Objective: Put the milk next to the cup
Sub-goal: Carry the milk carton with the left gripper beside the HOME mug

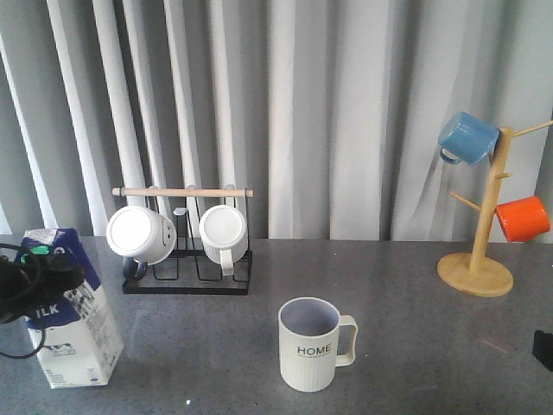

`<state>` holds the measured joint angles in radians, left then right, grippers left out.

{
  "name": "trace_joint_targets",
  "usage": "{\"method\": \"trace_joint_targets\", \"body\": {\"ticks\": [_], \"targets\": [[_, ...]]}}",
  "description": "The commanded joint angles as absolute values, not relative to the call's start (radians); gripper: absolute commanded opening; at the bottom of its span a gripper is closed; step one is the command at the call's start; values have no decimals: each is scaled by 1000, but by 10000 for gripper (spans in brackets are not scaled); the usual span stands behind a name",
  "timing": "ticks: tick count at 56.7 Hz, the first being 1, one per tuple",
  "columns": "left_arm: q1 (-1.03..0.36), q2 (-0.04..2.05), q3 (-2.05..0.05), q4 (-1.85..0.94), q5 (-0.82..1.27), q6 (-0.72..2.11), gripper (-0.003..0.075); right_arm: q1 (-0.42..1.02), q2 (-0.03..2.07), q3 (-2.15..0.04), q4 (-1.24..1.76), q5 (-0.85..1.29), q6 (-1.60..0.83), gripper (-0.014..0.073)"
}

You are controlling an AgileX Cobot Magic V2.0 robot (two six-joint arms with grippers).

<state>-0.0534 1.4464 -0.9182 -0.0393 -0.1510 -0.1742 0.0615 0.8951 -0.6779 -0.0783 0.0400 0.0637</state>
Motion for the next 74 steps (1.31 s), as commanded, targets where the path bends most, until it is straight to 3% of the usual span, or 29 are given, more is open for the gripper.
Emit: {"method": "trace_joint_targets", "body": {"ticks": [1, 13, 19, 40, 74], "targets": [[-128, 1381, -950, -274, -250, 39, -6, 56, 888, -707, -89, -28, 62, -8], [-373, 1394, -953, -970, -428, 740, -4, 56, 888, -707, -89, -28, 62, -8], [-492, 1433, -988, -1209, -580, 903, -3, 56, 888, -707, -89, -28, 62, -8], [-671, 1638, -1167, -1184, -542, 904, 3, 56, 888, -707, -89, -28, 62, -8], [-731, 1700, -1193, -1194, -702, 842, 8, 56, 888, -707, -89, -28, 62, -8]]}}
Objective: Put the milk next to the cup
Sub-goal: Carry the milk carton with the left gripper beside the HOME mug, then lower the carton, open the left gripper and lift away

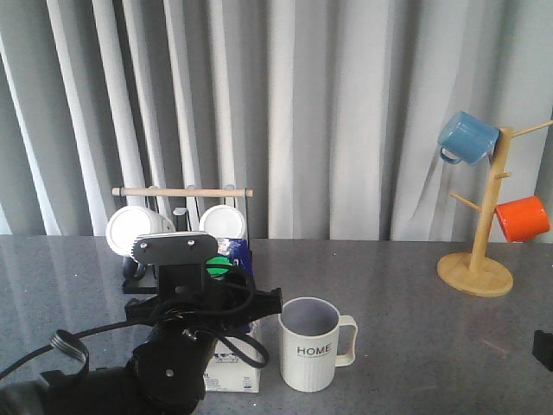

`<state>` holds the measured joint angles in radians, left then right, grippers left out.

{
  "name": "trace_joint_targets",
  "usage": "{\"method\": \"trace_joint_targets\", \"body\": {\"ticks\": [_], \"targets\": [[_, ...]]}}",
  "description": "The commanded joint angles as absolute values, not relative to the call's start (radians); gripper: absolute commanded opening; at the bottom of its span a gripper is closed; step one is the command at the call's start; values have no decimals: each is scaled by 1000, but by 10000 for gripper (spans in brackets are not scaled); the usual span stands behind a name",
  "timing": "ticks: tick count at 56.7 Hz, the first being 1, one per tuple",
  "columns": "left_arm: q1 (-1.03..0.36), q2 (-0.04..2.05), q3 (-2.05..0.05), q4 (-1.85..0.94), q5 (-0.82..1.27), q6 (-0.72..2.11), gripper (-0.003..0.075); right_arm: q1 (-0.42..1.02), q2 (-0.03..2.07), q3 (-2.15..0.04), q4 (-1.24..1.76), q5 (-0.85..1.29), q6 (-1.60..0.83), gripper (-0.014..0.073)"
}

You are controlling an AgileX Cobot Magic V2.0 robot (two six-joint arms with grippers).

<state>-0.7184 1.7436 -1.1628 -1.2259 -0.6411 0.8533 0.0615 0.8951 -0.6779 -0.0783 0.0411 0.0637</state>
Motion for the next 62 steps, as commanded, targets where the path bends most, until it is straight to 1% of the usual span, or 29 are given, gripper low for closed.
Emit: {"method": "trace_joint_targets", "body": {"ticks": [1, 19, 54, 58, 62], "targets": [[-731, 1700, -1193, -1194, -702, 842, 7, 56, 888, -707, -89, -28, 62, -8], [-731, 1714, -1193, -1213, -726, 842, 21, 56, 888, -707, -89, -28, 62, -8], [-731, 1720, -1193, -1220, -705, 845, 22, 56, 888, -707, -89, -28, 62, -8], [-731, 1720, -1191, -1219, -693, 865, 34, 56, 888, -707, -89, -28, 62, -8], [-731, 1720, -1191, -1219, -689, 897, 83, 56, 888, -707, -89, -28, 62, -8]]}}
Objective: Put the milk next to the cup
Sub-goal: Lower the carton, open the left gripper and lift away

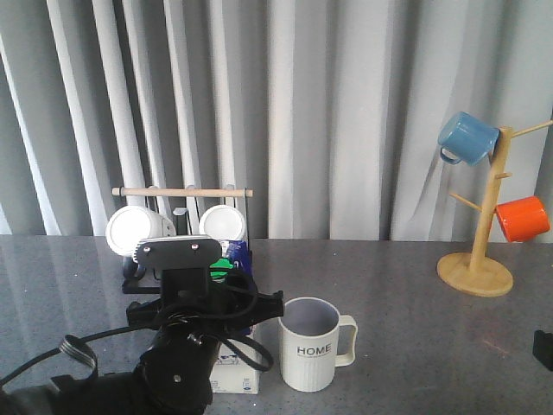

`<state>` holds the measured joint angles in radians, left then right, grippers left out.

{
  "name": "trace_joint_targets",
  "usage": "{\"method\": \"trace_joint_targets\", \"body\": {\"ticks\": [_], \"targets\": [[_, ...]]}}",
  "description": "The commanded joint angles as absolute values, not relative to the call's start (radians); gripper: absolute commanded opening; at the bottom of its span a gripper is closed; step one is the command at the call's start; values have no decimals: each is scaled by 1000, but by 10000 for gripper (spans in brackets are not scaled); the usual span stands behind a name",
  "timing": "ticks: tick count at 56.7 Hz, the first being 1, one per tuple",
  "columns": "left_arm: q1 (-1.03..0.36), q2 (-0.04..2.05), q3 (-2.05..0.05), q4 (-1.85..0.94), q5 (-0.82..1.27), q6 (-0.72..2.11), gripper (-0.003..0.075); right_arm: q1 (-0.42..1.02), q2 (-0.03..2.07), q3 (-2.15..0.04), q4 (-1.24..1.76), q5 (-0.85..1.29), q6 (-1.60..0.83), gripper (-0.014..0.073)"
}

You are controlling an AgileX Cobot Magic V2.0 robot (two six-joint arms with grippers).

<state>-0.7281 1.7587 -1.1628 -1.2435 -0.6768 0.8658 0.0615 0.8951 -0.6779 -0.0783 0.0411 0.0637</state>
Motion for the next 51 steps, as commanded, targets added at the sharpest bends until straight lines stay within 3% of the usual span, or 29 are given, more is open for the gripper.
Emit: {"method": "trace_joint_targets", "body": {"ticks": [1, 7, 18, 28, 34, 39, 43, 45, 50, 51], "targets": [[-731, 1720, -1191, -1219, -689, 898, 99, 56, 888, -707, -89, -28, 62, -8], [-731, 1719, -1191, -1220, -689, 896, 280, 56, 888, -707, -89, -28, 62, -8], [-731, 1718, -1191, -1257, -702, 905, 738, 56, 888, -707, -89, -28, 62, -8], [-731, 1680, -1191, -1260, -699, 905, 728, 56, 888, -707, -89, -28, 62, -8], [-731, 1606, -1191, -1233, -701, 905, 695, 56, 888, -707, -89, -28, 62, -8], [-731, 1541, -1191, -1180, -700, 905, 610, 56, 888, -707, -89, -28, 62, -8], [-731, 1491, -1191, -1118, -696, 905, 457, 56, 888, -707, -89, -28, 62, -8], [-731, 1467, -1191, -1089, -697, 905, 345, 56, 888, -707, -89, -28, 62, -8], [-732, 1413, -1191, -1050, -668, 904, -13, 56, 888, -707, -89, -28, 62, -8], [-733, 1399, -1191, -1050, -655, 905, -10, 56, 888, -707, -89, -28, 62, -8]]}}
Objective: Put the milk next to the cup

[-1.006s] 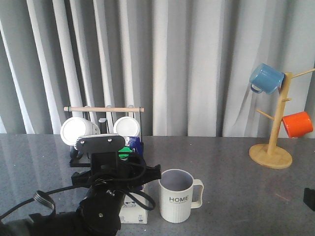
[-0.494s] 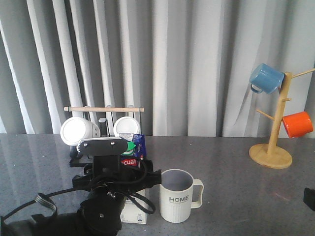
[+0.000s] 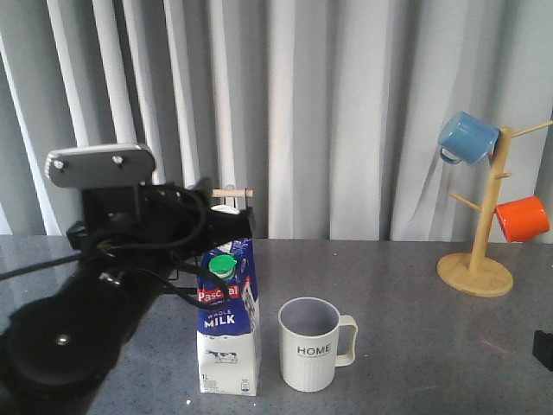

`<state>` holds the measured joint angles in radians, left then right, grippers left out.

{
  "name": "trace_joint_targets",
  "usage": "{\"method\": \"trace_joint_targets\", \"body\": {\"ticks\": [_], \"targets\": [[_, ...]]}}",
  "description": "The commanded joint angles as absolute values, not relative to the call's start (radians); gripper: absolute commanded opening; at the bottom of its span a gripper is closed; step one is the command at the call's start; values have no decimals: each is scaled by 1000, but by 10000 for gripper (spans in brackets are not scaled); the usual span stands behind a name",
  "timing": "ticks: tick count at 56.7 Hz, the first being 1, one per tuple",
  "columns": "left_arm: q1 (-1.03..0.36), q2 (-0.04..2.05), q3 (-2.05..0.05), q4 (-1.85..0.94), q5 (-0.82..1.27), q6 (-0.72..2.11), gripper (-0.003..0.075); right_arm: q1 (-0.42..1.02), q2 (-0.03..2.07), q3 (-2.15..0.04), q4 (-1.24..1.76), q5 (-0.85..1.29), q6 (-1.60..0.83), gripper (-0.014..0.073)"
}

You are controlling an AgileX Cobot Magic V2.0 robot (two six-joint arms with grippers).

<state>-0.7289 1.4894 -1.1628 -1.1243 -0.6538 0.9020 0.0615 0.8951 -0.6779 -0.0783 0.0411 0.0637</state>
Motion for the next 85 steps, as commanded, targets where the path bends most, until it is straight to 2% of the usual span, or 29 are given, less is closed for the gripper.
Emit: {"method": "trace_joint_targets", "body": {"ticks": [1, 17, 25, 34, 41, 49, 58, 65, 78, 85], "targets": [[-733, 1387, -1191, -1052, -645, 905, -9, 56, 888, -707, -89, -28, 62, -8], [-732, 1317, -1191, -1062, -605, 886, -8, 56, 888, -707, -89, -28, 62, -8], [-732, 1315, -1253, -1006, -575, 627, -8, 56, 888, -707, -89, -28, 62, -8], [-767, 1313, -1366, -690, -331, 311, -7, 56, 888, -707, -89, -28, 62, -8], [-784, 1313, -1353, -437, -134, 238, -6, 56, 888, -707, -89, -28, 62, -8], [-775, 1271, -1221, -91, 167, 137, -6, 56, 888, -707, -89, -29, 62, -8], [-714, 1128, -999, 229, 198, -117, -6, 56, 888, -707, -89, -28, 62, -8], [-632, 941, -820, 236, 165, -127, -6, 56, 888, -707, -89, -28, 62, -8], [-373, 559, -437, 103, -60, -75, -6, 56, 888, -707, -89, -28, 62, -8], [-259, 394, -250, 71, -98, -65, -6, 56, 888, -707, -89, -28, 62, -8]]}}
